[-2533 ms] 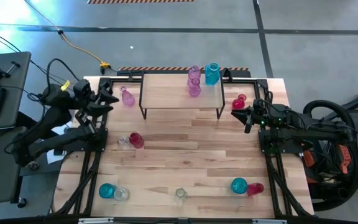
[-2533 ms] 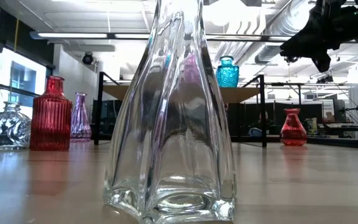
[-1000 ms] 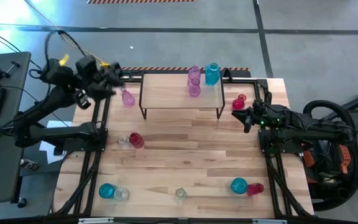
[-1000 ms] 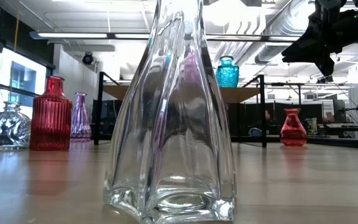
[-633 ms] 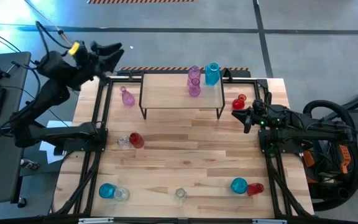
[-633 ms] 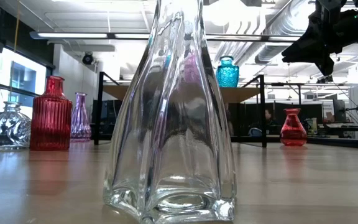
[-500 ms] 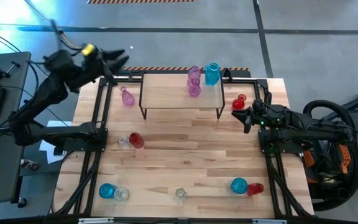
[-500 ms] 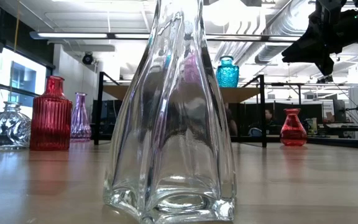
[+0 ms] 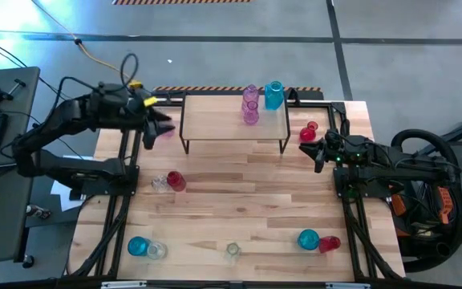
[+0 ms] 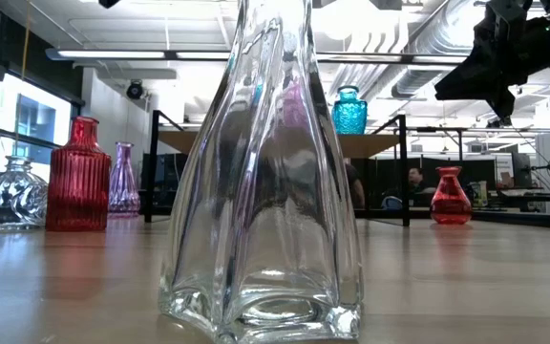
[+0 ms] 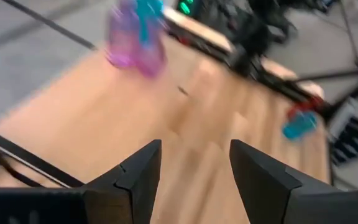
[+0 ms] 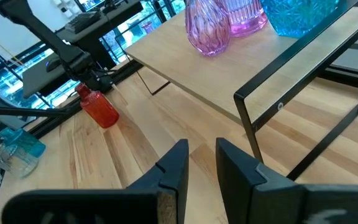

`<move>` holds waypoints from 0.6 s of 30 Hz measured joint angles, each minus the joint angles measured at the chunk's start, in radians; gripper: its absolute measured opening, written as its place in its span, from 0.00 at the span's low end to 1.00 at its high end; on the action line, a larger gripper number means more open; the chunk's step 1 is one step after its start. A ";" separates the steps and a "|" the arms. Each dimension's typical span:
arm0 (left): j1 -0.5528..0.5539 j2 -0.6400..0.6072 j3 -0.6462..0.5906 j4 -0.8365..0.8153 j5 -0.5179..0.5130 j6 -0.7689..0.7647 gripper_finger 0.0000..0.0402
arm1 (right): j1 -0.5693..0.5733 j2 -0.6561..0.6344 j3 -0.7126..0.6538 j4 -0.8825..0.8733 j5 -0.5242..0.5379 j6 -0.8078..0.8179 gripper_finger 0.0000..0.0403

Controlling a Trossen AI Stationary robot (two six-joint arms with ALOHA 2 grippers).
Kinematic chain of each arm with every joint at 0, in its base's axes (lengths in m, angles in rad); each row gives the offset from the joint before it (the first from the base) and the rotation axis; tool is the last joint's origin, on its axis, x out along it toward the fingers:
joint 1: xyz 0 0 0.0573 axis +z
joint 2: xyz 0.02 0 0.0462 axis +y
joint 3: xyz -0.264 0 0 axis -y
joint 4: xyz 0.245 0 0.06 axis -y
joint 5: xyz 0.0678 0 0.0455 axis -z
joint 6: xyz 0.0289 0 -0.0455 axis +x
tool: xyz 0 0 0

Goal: Sort vases onto shelf
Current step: Put the left red vase on the shelf

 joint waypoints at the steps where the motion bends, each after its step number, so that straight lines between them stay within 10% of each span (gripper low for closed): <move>1: -0.017 0.005 0.000 -0.015 0.017 -0.005 0.46 | 0.000 0.000 0.000 0.000 0.000 0.000 0.15; 18: -0.259 0.154 -0.040 -0.308 0.045 -0.104 0.46 | 0.000 0.000 0.000 -0.002 0.000 0.002 0.15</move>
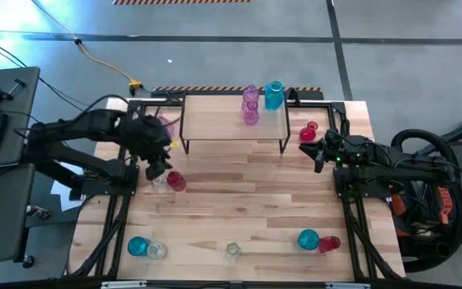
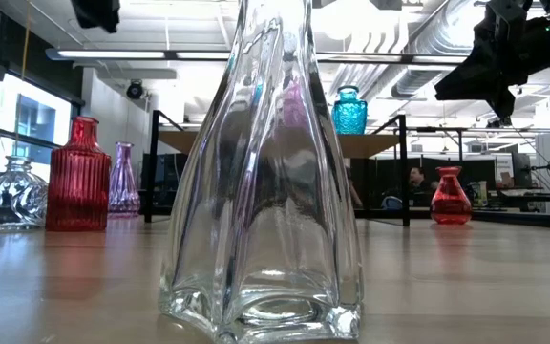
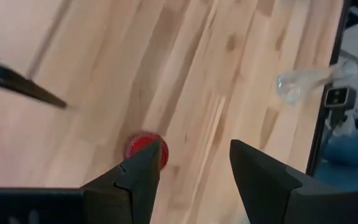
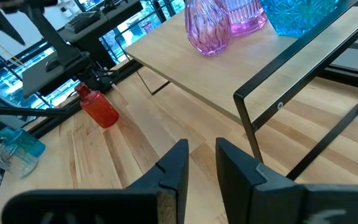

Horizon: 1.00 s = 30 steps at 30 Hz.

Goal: Sort vases onto shelf
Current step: Put the left red vase on the shelf

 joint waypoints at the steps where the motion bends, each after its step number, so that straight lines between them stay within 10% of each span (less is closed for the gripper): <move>1: -0.004 0.002 -0.013 -0.002 0.010 -0.003 0.46 | 0.000 0.000 0.000 0.000 0.000 0.000 0.15; 30: -0.128 0.045 -0.310 0.141 -0.063 0.009 0.46 | 0.000 0.000 0.000 -0.043 0.000 -0.003 0.15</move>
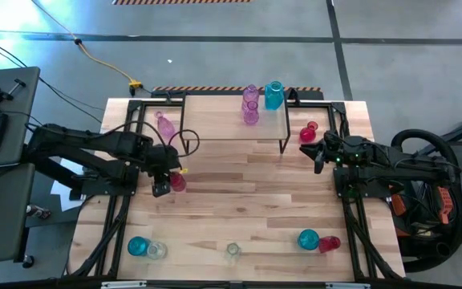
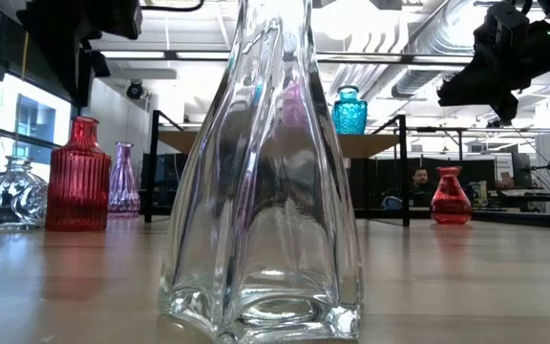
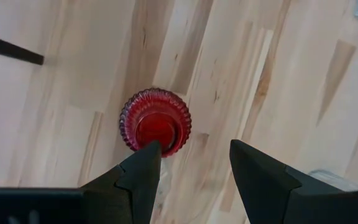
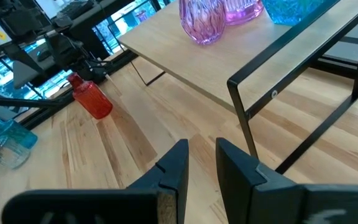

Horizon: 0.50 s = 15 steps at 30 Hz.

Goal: Sort vases onto shelf
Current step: Put the left red vase on the shelf

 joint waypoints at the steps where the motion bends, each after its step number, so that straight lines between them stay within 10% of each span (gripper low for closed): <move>1: 0.000 0.009 0.000 0.000 0.000 0.011 0.46 | 0.000 0.000 0.000 -0.001 0.000 0.000 0.15; 15: 0.000 0.167 0.006 0.010 -0.037 0.039 0.46 | 0.000 0.000 0.000 -0.014 0.000 0.000 0.15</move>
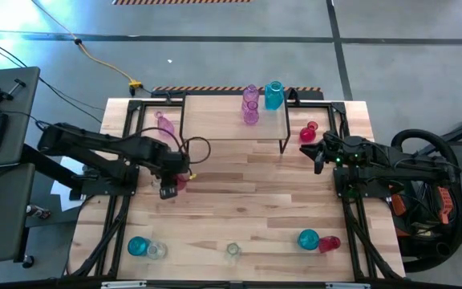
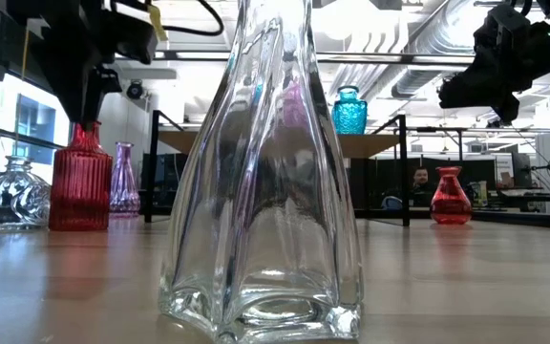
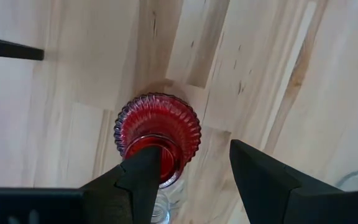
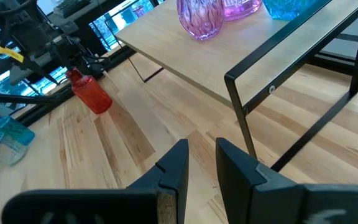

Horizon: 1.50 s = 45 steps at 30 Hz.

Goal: Sort vases onto shelf
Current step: Put the left red vase on the shelf

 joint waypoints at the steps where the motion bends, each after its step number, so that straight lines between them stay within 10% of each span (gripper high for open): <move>1: 0.000 0.006 0.001 -0.001 -0.001 0.000 0.45 | 0.000 0.000 0.000 0.000 0.000 0.000 0.15; 17: 0.000 0.007 -0.003 0.009 -0.040 -0.022 0.04 | 0.000 0.000 0.000 0.000 0.000 -0.024 0.15; 28: 0.000 0.015 0.041 -0.001 -0.037 -0.011 0.04 | 0.000 0.000 0.000 0.000 0.000 -0.019 0.15; 45: 0.122 0.009 0.440 -0.147 -0.035 0.173 0.04 | 0.000 0.000 0.000 0.000 0.000 0.026 0.15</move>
